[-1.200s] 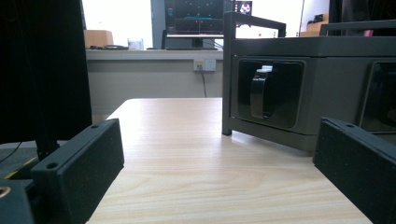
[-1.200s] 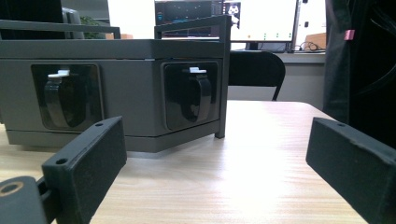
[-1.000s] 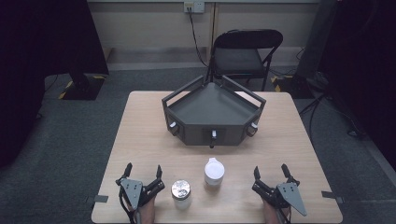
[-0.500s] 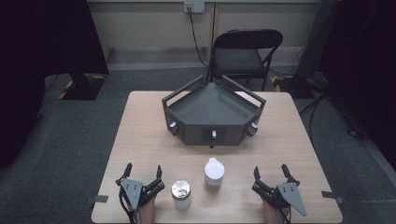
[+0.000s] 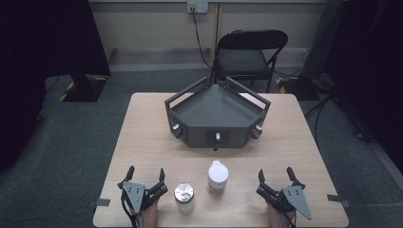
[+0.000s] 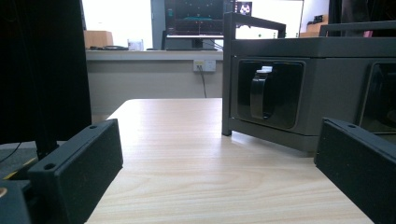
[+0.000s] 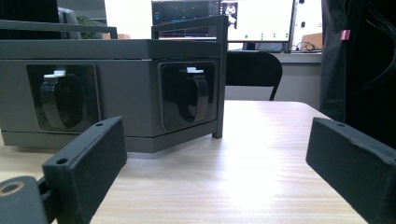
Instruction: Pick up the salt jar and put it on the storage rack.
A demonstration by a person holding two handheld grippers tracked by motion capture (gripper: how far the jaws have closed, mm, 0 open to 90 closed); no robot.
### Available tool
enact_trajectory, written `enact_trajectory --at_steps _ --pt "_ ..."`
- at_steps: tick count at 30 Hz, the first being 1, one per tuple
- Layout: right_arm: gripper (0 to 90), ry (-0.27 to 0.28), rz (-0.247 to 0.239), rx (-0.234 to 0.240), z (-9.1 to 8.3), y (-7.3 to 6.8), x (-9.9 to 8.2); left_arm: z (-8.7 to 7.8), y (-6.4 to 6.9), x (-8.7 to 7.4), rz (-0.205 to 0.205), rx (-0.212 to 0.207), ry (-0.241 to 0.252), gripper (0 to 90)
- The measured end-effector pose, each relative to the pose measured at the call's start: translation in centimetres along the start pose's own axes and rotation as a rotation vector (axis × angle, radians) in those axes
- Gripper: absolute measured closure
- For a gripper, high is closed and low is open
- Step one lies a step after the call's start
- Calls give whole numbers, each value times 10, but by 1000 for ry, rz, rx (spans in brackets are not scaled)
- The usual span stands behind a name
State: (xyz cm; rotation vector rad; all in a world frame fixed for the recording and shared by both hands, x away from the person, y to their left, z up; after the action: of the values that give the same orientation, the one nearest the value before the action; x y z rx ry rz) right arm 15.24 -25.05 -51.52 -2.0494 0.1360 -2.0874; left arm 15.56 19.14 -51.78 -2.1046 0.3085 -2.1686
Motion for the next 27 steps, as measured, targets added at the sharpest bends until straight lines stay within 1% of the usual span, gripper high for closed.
enact_trajectory --at_steps 5,9,13,16,20,22,24,27 --pt "37 0 0 -4 0 -1 0 0 3 1 1 16 -5 9" --pt "37 1 0 -4 0 -1 0 0 1 0 0 2 0 2" --pt "36 1 0 -3 0 -1 0 0 0 0 0 -1 1 2" --pt "36 1 0 -5 0 -1 0 0 -2 -1 -6 -17 9 2" --pt "36 1 0 -6 0 -1 0 0 -9 -1 -44 -63 14 2" --pt "36 2 0 -6 0 -1 0 -2 -12 1 -43 -72 16 2" --pt "36 1 0 -6 0 -1 0 -4 -13 3 -46 -74 35 0" --pt "36 2 0 -6 0 -1 0 -10 -16 14 -46 -95 63 0"
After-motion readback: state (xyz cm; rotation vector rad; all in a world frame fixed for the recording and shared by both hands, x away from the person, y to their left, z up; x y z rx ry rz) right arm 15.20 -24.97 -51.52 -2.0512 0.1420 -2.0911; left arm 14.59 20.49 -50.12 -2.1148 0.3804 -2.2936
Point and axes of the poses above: each handheld gripper's, and its own axes: z roughly forward along the jaws, x roughly out of its top, y roughly to its right, the point moved 1 cm from there along z, roughly forward along the jaws, and after that the axes turned 13 degrees about z, right-handed, at the moved point
